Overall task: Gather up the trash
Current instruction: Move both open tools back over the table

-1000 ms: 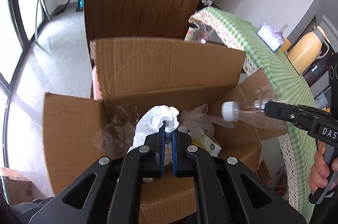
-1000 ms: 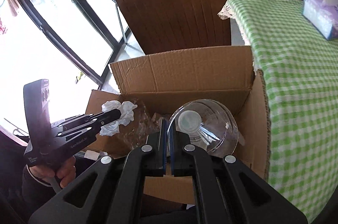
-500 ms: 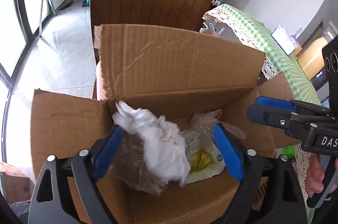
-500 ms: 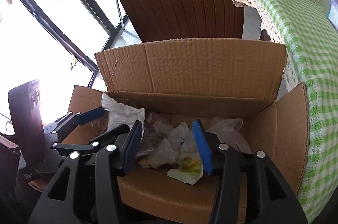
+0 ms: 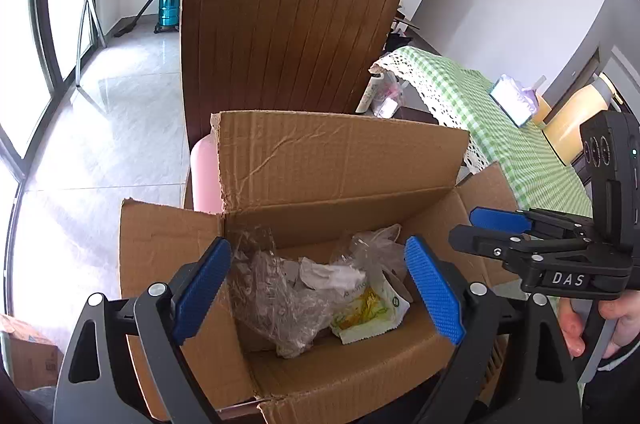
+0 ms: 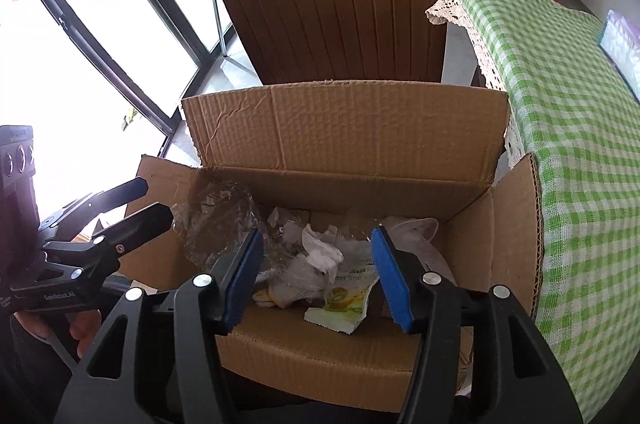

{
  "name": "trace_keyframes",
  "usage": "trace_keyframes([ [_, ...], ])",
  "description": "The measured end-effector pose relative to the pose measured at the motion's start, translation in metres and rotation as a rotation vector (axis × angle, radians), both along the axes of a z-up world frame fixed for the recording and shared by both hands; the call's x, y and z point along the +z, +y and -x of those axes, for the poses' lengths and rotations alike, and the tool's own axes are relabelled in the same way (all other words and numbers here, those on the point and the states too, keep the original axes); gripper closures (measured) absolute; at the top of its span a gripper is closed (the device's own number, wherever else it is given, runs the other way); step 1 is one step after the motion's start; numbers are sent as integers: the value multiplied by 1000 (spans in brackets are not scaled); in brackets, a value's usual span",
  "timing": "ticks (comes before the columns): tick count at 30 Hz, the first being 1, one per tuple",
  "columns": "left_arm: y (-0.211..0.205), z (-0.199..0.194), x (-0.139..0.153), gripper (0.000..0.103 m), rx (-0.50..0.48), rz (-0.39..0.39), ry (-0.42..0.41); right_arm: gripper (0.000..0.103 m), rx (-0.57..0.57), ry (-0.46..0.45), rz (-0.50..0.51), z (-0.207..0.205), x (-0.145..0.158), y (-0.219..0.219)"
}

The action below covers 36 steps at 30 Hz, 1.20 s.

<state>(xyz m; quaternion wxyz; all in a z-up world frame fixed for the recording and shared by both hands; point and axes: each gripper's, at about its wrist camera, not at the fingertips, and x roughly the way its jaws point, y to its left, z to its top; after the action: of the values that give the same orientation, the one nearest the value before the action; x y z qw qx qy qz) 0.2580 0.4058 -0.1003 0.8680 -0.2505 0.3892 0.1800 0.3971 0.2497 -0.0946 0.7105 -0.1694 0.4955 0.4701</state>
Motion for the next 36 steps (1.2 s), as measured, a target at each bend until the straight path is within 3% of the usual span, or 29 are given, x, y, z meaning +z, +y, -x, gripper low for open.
trace_keyframes([
  [3,-6,2,6,14,4,-47,5,42,7,-17,48,8,0,-2],
  [8,-20,15,35,13,20,-131,-69,40,-42,-107,12,19,25,-20],
  [10,-29,23,49,9,27,-184,-111,39,-73,-151,-28,23,40,-32],
  [18,-67,50,82,8,72,-353,-255,37,-174,-425,-228,55,87,-84],
  [21,-78,55,89,8,62,-394,-286,37,-221,-467,-297,64,96,-104],
  [29,-108,58,108,8,27,-410,-348,33,-362,-531,-403,78,119,-164],
  [36,-148,41,113,8,-85,-391,-366,30,-519,-583,-403,89,125,-245],
])
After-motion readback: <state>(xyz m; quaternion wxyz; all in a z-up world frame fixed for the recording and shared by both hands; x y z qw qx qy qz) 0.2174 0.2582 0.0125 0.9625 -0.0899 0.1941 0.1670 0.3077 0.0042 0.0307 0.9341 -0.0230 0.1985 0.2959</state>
